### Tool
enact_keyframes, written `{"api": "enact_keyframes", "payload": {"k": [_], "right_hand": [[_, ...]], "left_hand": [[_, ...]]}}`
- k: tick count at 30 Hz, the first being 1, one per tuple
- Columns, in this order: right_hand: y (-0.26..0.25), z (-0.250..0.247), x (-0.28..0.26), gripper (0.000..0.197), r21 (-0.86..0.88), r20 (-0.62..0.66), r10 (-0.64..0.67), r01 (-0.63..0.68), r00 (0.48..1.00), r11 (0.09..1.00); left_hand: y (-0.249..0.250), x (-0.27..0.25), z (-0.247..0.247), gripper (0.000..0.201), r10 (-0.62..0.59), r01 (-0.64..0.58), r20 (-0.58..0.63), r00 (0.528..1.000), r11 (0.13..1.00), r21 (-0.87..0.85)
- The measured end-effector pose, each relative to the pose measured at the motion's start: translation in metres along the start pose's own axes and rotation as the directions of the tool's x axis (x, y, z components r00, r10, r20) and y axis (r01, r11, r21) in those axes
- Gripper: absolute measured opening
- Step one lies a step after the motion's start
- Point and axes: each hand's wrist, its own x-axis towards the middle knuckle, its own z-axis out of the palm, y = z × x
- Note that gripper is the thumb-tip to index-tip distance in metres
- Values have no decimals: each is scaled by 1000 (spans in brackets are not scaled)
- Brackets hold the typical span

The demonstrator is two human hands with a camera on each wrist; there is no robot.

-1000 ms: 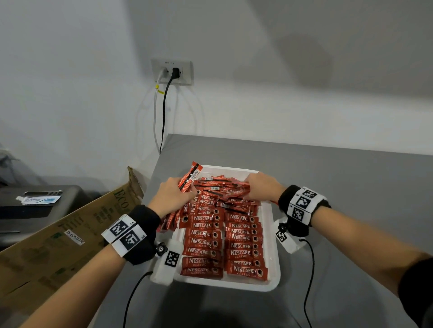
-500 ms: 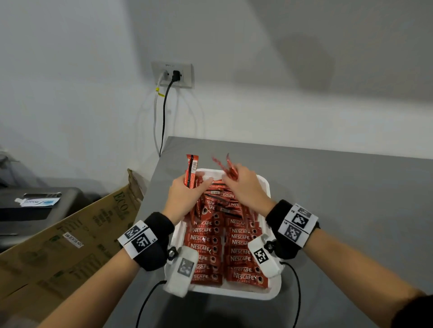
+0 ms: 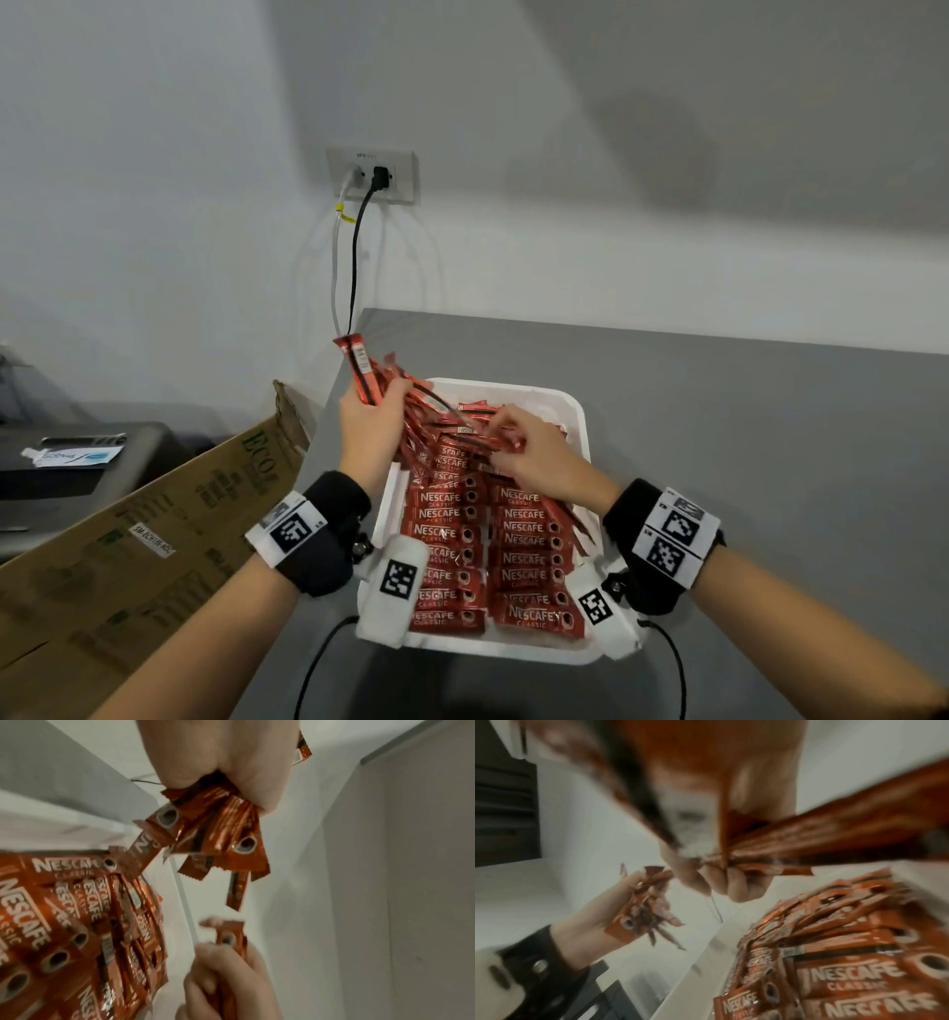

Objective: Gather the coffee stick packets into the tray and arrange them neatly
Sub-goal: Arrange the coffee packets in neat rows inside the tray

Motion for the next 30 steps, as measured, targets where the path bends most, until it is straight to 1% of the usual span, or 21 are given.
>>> {"api": "enact_keyframes", "payload": {"k": [1, 2, 3, 5, 7, 8, 10, 11, 12, 13, 14, 16, 17, 19, 20, 21, 22, 25, 26, 28, 30], "right_hand": [[4, -5, -2, 8, 70, -100, 38, -31, 994, 997], [7, -9, -3, 6, 135, -206, 70, -42, 976, 990], [9, -12, -3, 10, 185, -298, 90, -35, 950, 982], [8, -12, 1, 17, 202, -413, 77, 9, 908, 979], [-2, -7, 3, 22, 180, -449, 38, 49, 893, 983], [-9, -4, 3, 24, 183, -457, 19, 73, 889, 980], [-23, 1, 5, 28, 184, -481, -21, 124, 877, 975], [-30, 4, 8, 28, 178, -497, -35, 141, 867, 974], [-34, 7, 11, 28, 177, -516, -43, 155, 855, 972], [-37, 10, 14, 27, 196, -530, -36, 163, 847, 967], [-39, 13, 18, 26, 233, -539, -15, 166, 842, 958], [-42, 16, 22, 26, 321, -538, 38, 163, 842, 933], [-44, 17, 21, 26, 356, -530, 54, 164, 846, 920], [-47, 17, 19, 25, 396, -526, 62, 179, 848, 901], [-48, 17, 19, 25, 408, -534, 65, 189, 843, 893], [-49, 18, 18, 25, 422, -541, 72, 196, 838, 885], [-50, 20, 17, 24, 440, -543, 75, 207, 836, 874], [-55, 22, 13, 21, 465, -533, 55, 238, 844, 853], [-56, 21, 11, 19, 466, -518, 41, 242, 854, 851], [-55, 15, 6, 12, 485, -453, -4, 249, 892, 838], [-48, 10, 0, 4, 542, -335, -17, 207, 942, 815]], "left_hand": [[3, 2, -4, 5, 3, -3, -19, 1000, 1000, 0], [3, 5, -8, 8, 5, -5, -30, 1000, 1000, 5], [2, 7, -11, 9, -1, 2, -29, 1000, 1000, 15], [0, 6, -11, 11, -34, 33, 19, 999, 998, 44], [-2, -1, -7, 7, -103, 97, 131, 986, 994, 52], [-2, -4, -5, 6, -145, 138, 195, 970, 989, 51], [-2, -12, 1, 20, -196, 185, 299, 934, 981, 64], [-2, -16, 4, 25, -190, 173, 336, 923, 982, 79], [0, -19, 7, 30, -164, 134, 368, 915, 985, 104], [1, -22, 9, 34, -130, 80, 409, 903, 987, 137], [4, -26, 11, 35, -100, 25, 462, 881, 986, 166], [10, -30, 12, 31, -75, -54, 574, 815, 978, 203], [12, -29, 11, 30, -80, -78, 621, 779, 972, 223], [12, -26, 9, 36, -122, -104, 690, 714, 955, 276], [11, -25, 8, 39, -142, -122, 705, 695, 943, 310], [8, -25, 9, 39, -150, -145, 706, 692, 929, 339], [6, -26, 11, 36, -146, -160, 698, 701, 922, 353], [0, -30, 16, 24, -105, -161, 653, 750, 928, 335], [-1, -29, 16, 22, -89, -163, 644, 760, 932, 322], [-4, -28, 15, 17, -87, -148, 625, 776, 938, 315], [-4, -26, 14, 16, -88, -111, 590, 803, 950, 292]]}}
